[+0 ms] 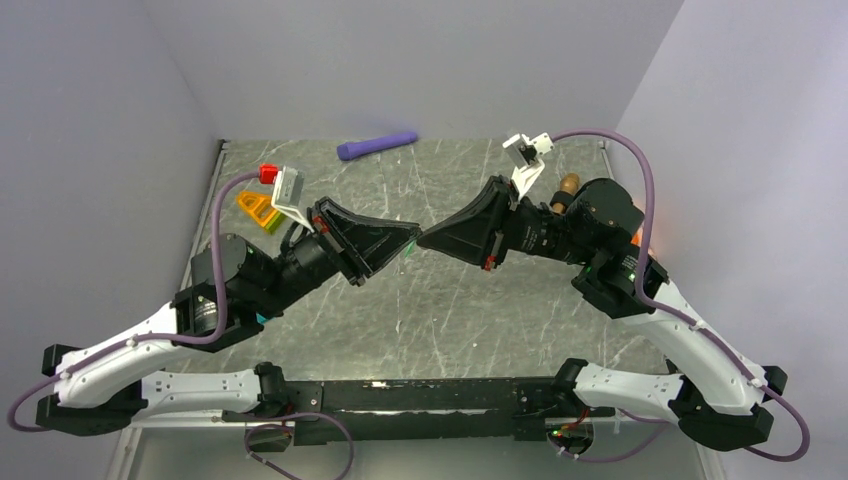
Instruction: Remove the keys from the keyring
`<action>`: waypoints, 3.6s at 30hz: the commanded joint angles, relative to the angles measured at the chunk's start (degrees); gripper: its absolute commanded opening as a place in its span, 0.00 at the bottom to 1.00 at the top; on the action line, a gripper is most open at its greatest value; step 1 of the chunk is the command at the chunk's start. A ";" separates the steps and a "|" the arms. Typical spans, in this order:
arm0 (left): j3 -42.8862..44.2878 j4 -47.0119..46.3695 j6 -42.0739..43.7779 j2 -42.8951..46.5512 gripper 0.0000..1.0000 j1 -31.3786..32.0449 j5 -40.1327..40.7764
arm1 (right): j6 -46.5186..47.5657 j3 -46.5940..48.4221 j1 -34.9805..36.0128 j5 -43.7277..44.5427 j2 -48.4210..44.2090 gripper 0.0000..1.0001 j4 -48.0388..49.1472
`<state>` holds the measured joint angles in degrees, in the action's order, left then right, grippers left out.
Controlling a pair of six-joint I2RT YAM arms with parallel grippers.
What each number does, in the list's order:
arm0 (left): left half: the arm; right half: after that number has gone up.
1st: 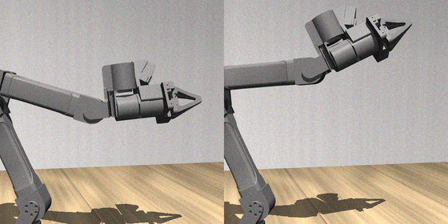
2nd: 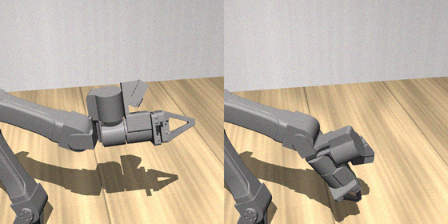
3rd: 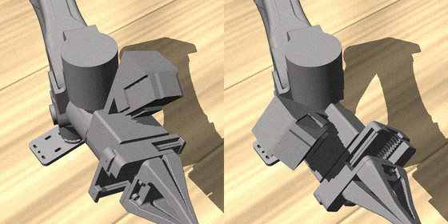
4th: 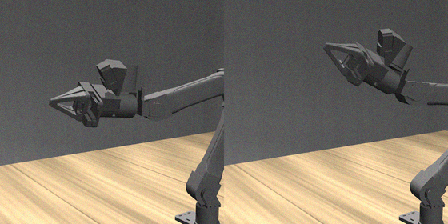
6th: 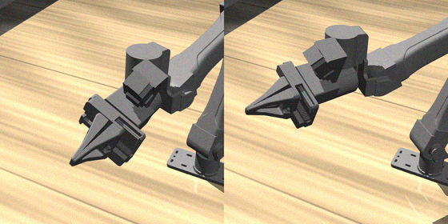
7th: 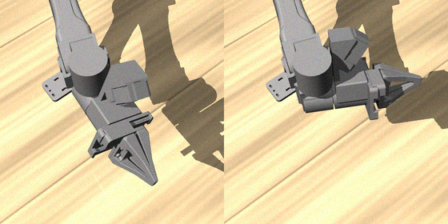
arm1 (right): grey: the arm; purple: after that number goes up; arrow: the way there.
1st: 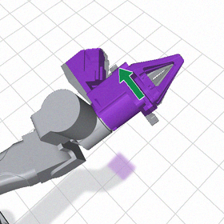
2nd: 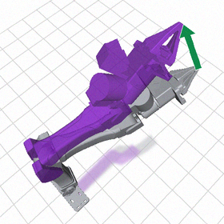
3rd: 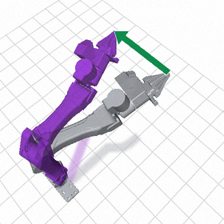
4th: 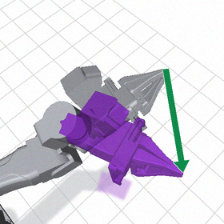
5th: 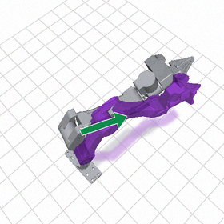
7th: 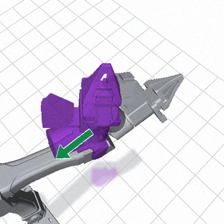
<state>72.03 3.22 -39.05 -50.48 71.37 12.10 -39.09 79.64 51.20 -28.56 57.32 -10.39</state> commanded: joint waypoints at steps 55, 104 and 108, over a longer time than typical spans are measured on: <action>49.80 64.24 21.13 -18.03 0.77 14.95 18.54 | 18.78 25.76 -0.48 -0.97 13.51 0.00 -45.58; 21.85 34.90 15.23 -13.56 0.32 -30.14 -59.16 | 20.99 18.19 -2.50 -17.61 13.74 0.00 -28.25; 22.41 36.12 15.89 -14.27 0.27 -30.15 -57.94 | 20.42 18.16 -2.68 -18.48 14.09 0.00 -27.01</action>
<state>92.38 38.74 -24.64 -64.03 41.41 -46.65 -19.03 95.64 48.80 -45.21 71.20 -41.50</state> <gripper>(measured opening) 0.297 0.019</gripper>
